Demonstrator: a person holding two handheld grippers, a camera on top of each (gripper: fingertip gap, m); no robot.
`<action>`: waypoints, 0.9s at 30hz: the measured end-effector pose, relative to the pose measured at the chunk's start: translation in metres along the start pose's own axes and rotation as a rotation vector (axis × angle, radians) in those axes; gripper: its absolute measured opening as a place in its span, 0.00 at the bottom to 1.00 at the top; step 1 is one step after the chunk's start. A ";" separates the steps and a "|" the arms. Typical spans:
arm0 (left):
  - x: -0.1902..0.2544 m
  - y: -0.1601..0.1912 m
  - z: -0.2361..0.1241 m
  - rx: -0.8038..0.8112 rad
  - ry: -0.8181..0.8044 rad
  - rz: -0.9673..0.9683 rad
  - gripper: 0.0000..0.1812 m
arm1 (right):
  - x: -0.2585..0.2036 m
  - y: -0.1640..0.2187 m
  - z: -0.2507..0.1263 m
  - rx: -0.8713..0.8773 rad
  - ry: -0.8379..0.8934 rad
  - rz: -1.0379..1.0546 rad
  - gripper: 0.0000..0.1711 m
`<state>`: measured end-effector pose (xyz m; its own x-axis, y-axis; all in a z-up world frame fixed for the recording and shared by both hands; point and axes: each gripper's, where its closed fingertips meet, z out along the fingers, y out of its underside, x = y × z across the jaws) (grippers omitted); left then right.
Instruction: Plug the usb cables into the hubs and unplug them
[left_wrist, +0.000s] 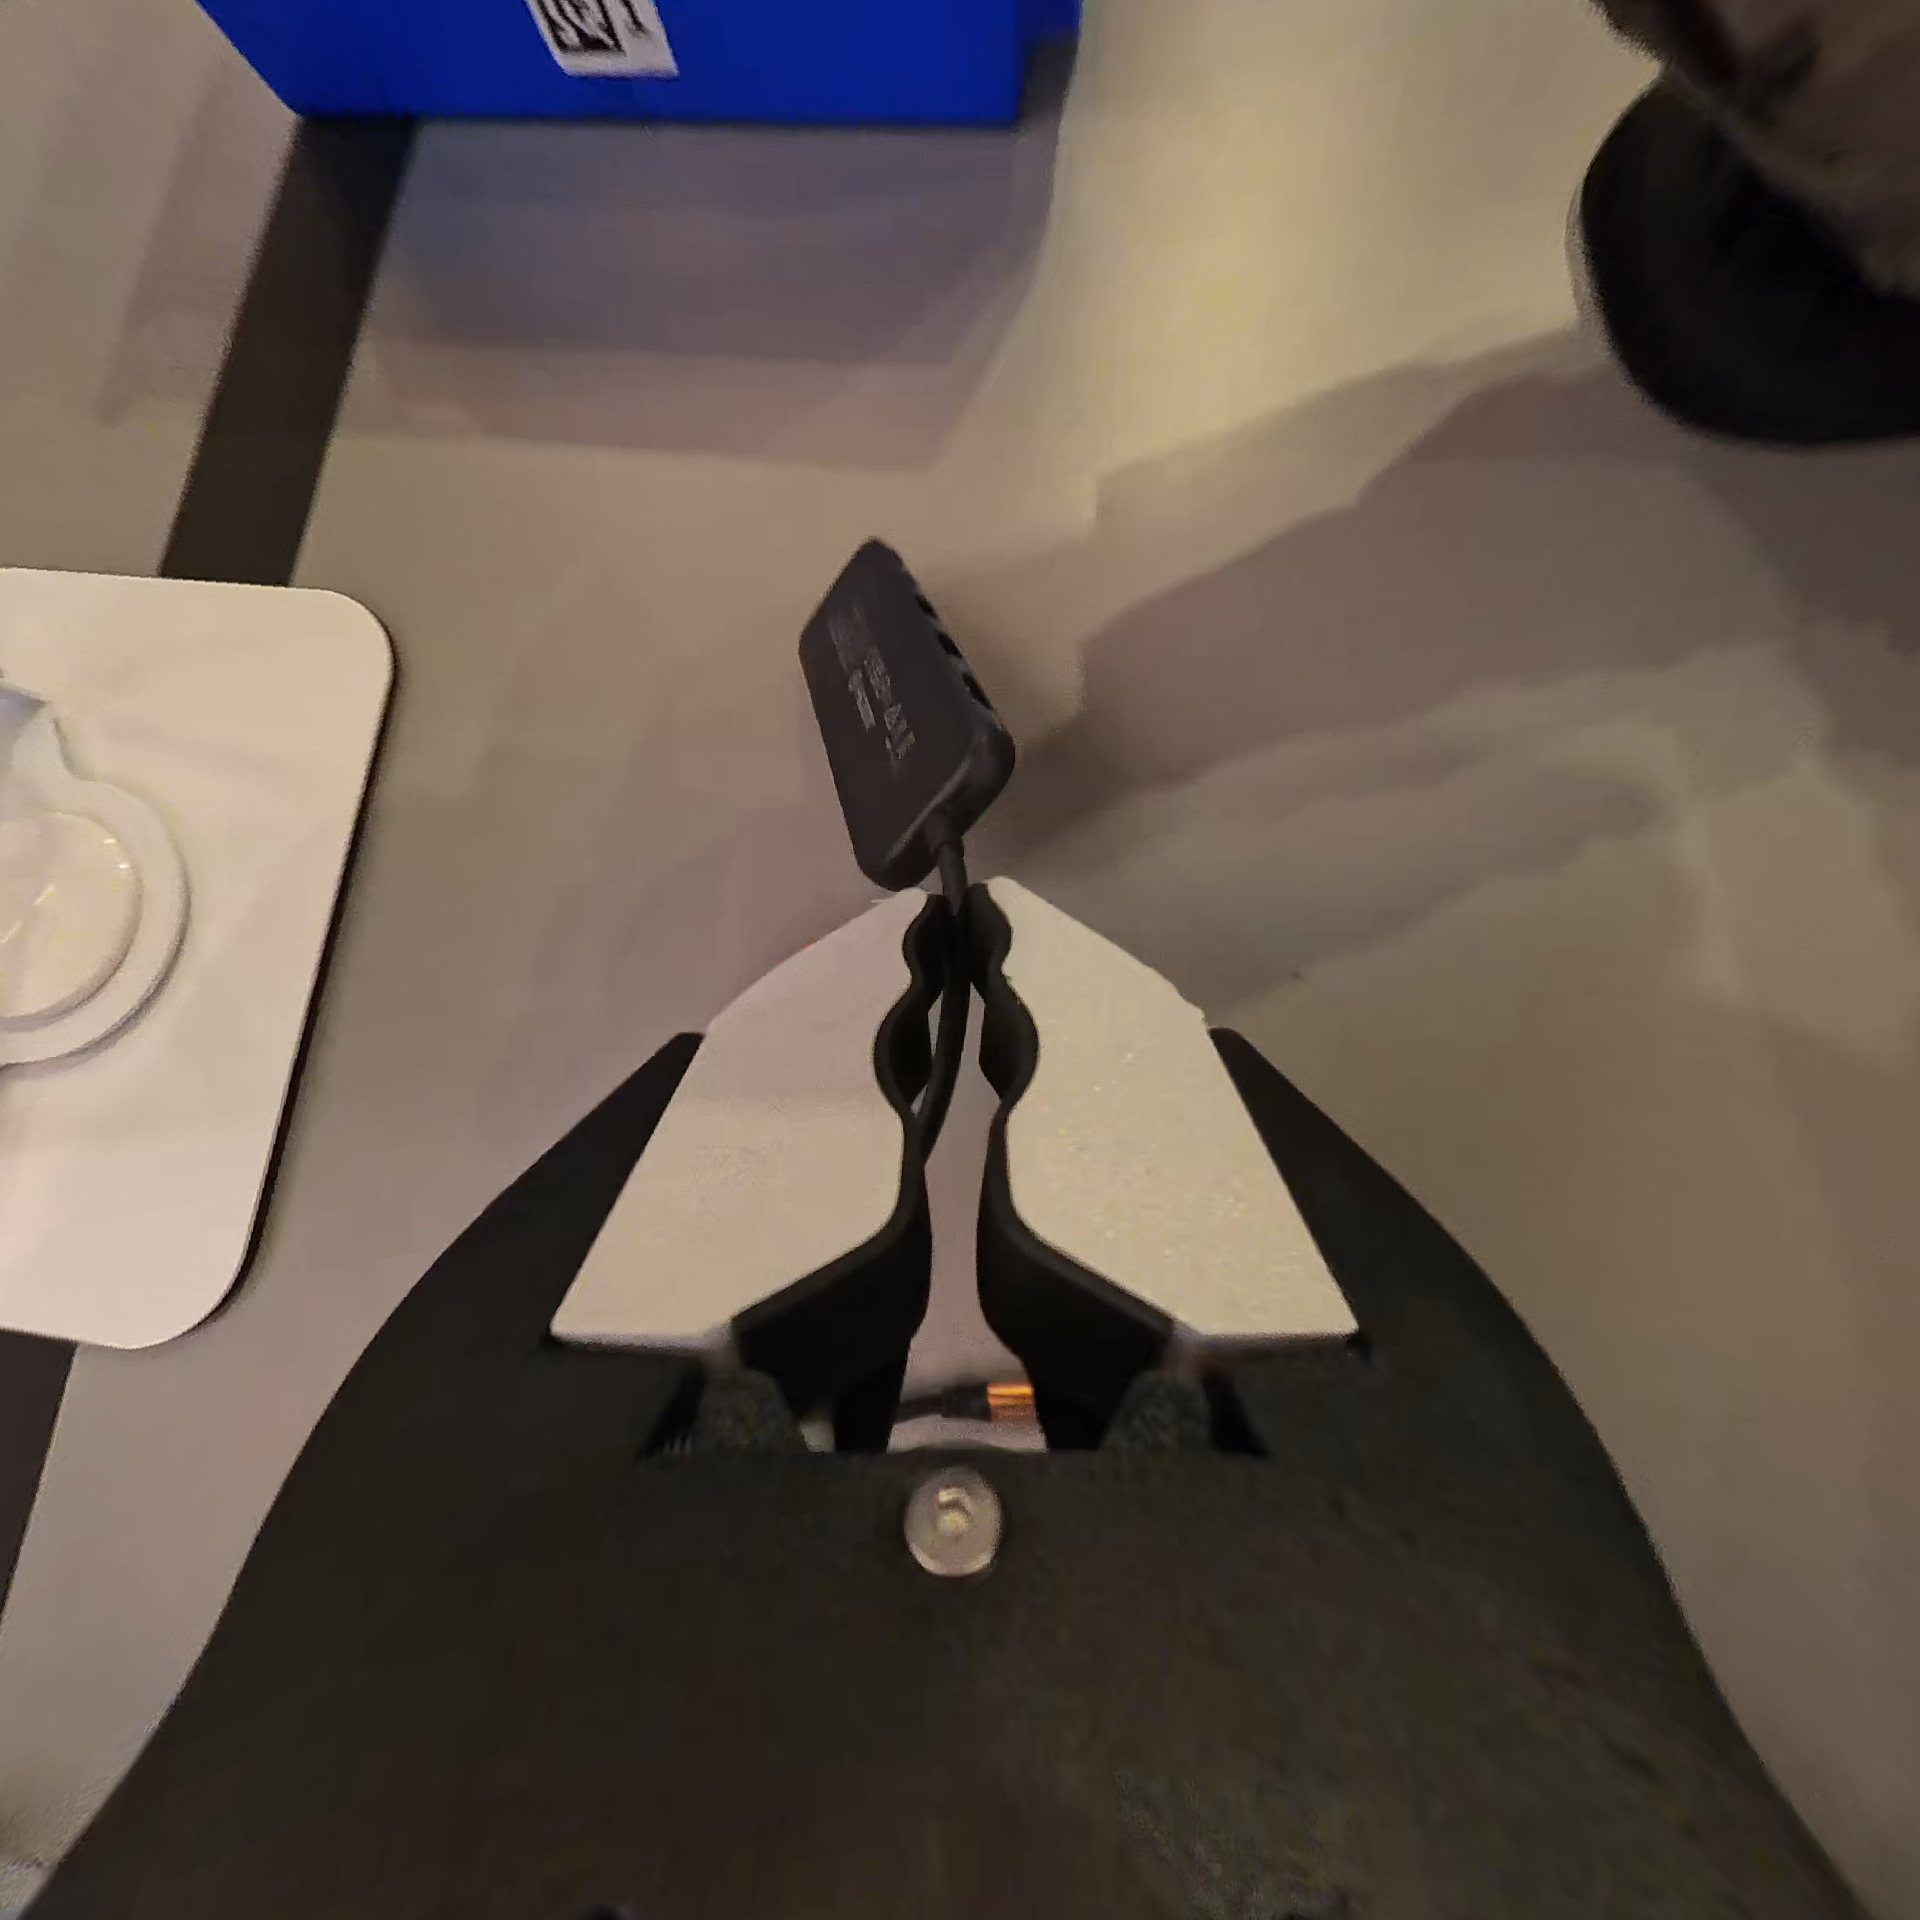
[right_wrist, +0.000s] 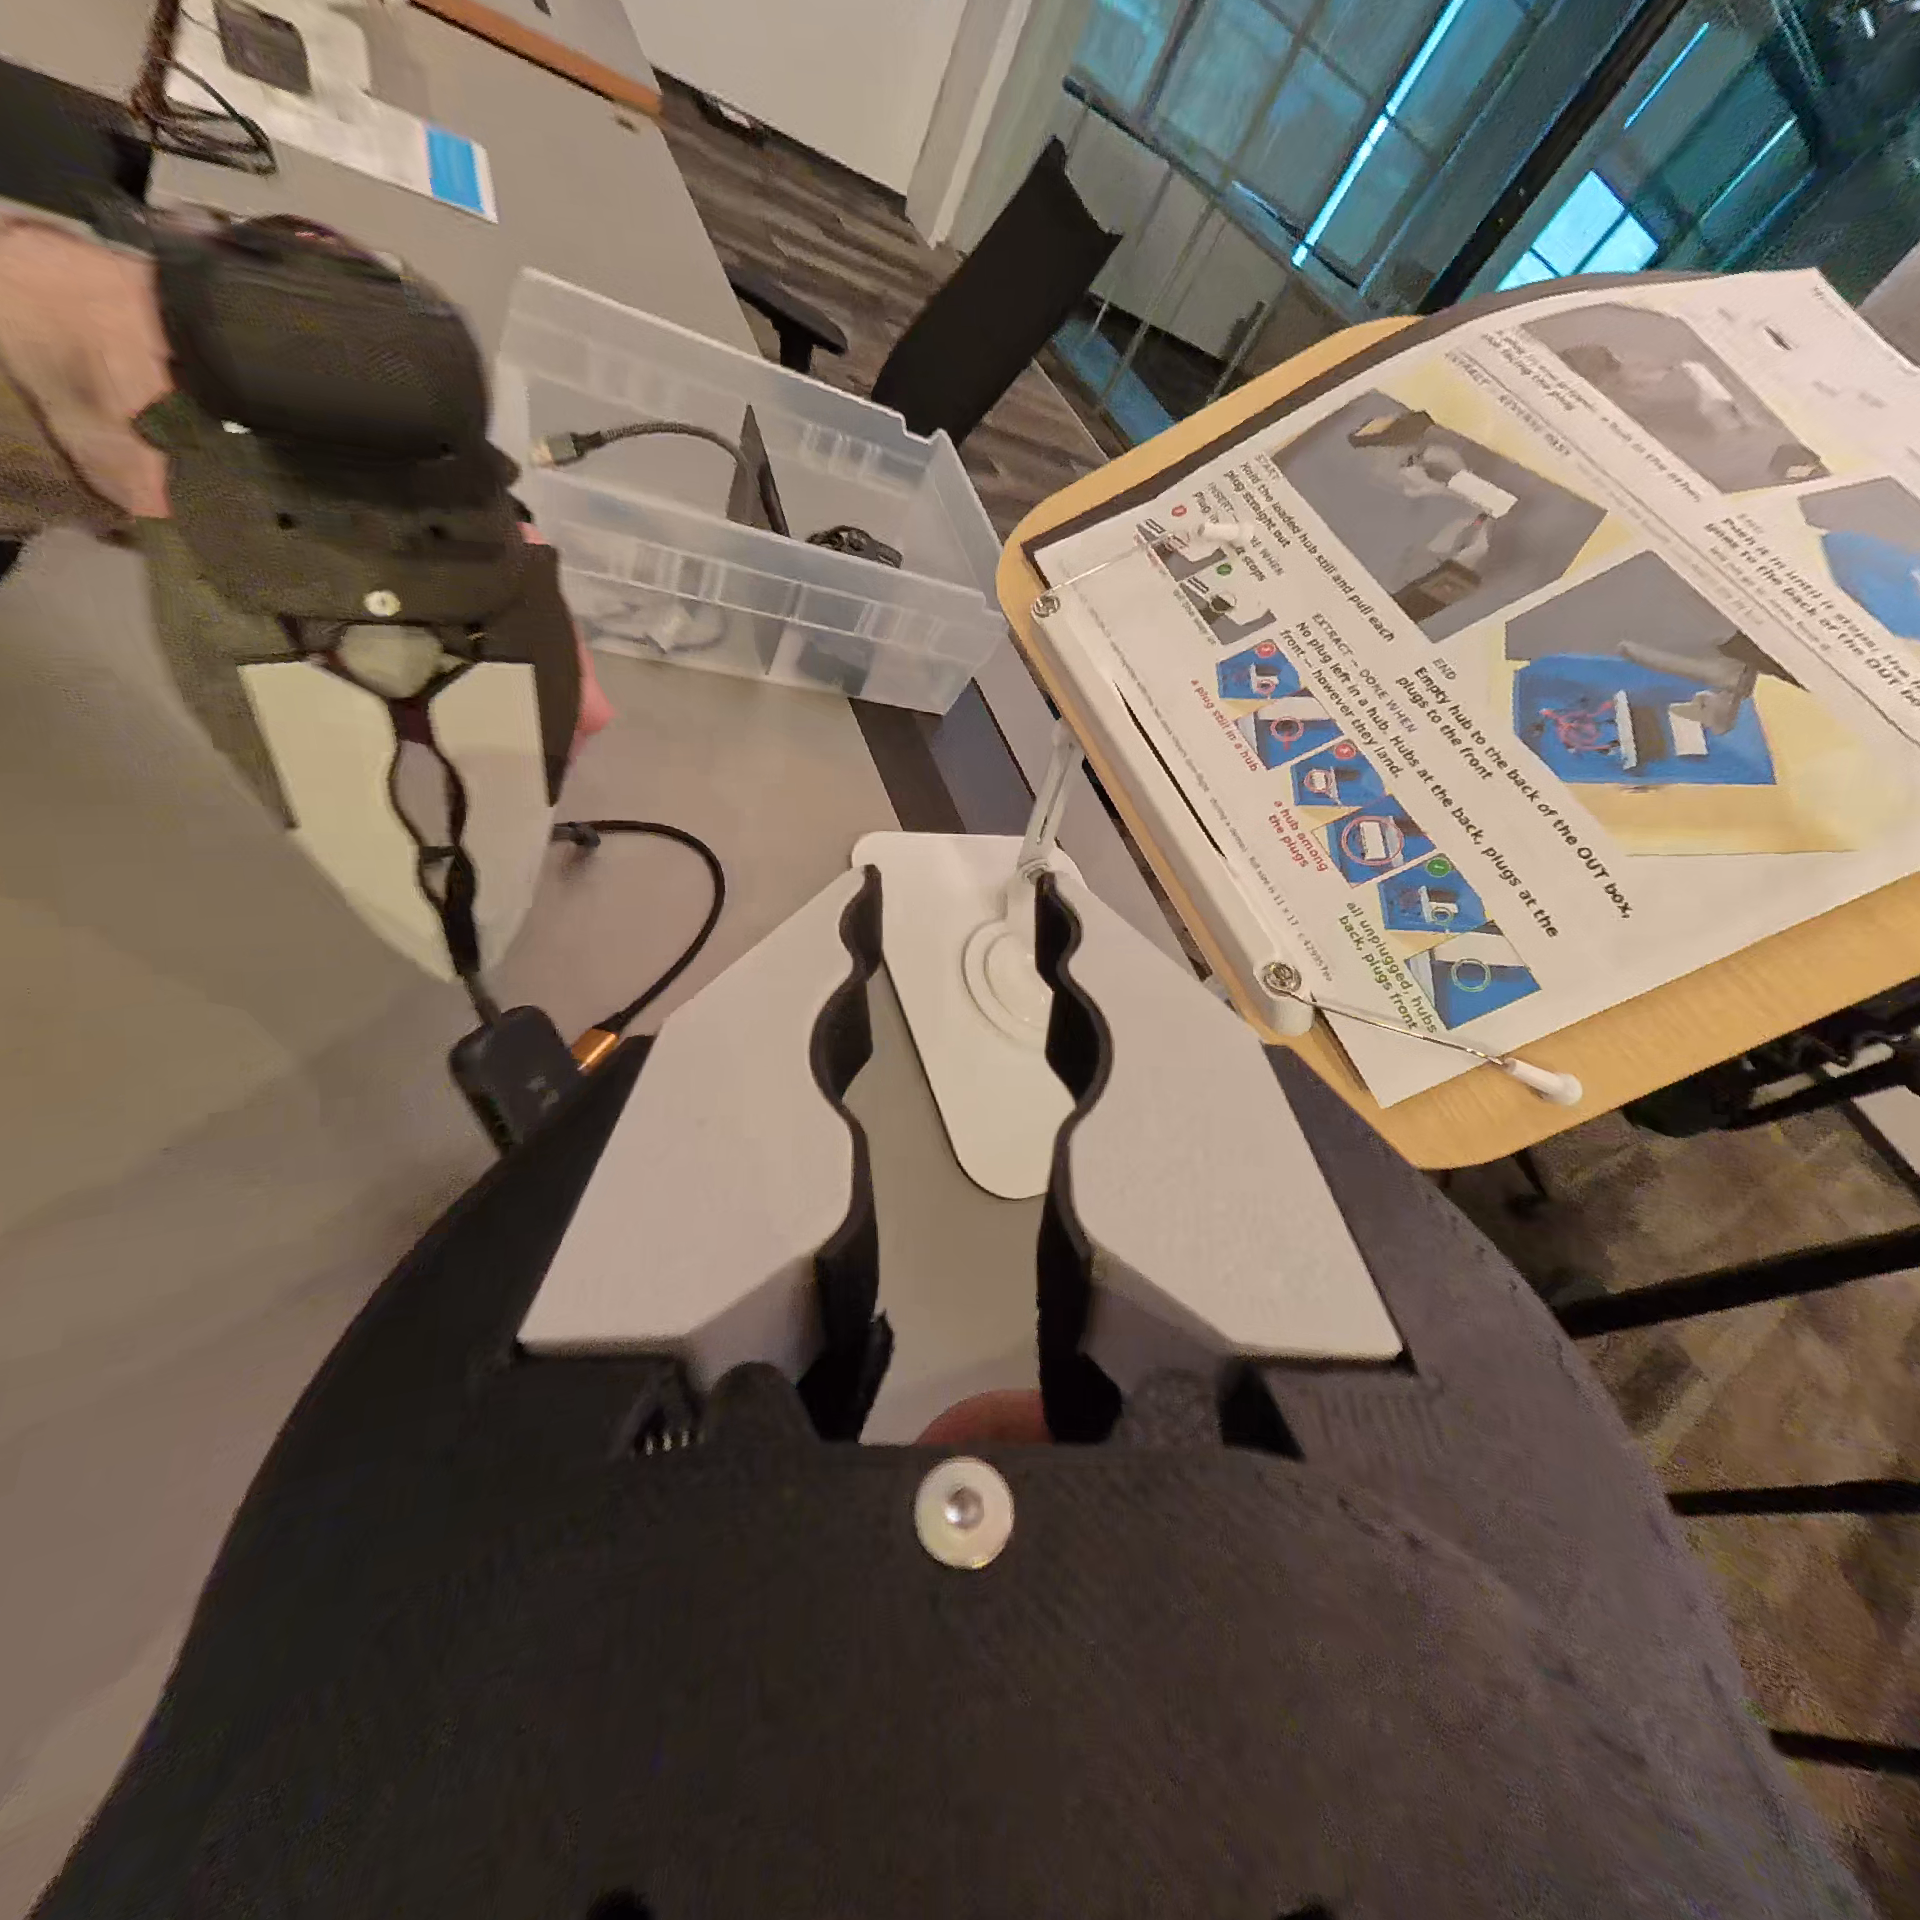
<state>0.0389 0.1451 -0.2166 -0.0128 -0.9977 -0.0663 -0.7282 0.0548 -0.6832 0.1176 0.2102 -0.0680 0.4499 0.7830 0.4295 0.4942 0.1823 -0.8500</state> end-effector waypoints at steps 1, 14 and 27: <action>-0.003 -0.003 -0.003 0.032 0.000 -0.022 0.02 | -0.001 0.000 -0.004 0.000 -0.010 0.000 0.18; -0.032 -0.037 -0.037 0.359 0.017 -0.237 0.02 | -0.074 0.087 0.048 -0.403 -0.325 -0.148 0.32; -0.030 -0.047 -0.055 0.287 -0.268 0.142 0.22 | -0.107 0.104 0.049 -0.572 -0.497 -0.116 0.05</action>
<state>0.0356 0.1708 -0.1427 0.1068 -0.9360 -0.3355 -0.5112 0.2377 -0.8260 0.0841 0.1743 -0.2174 0.0509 0.9778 0.2033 0.8867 0.0494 -0.4598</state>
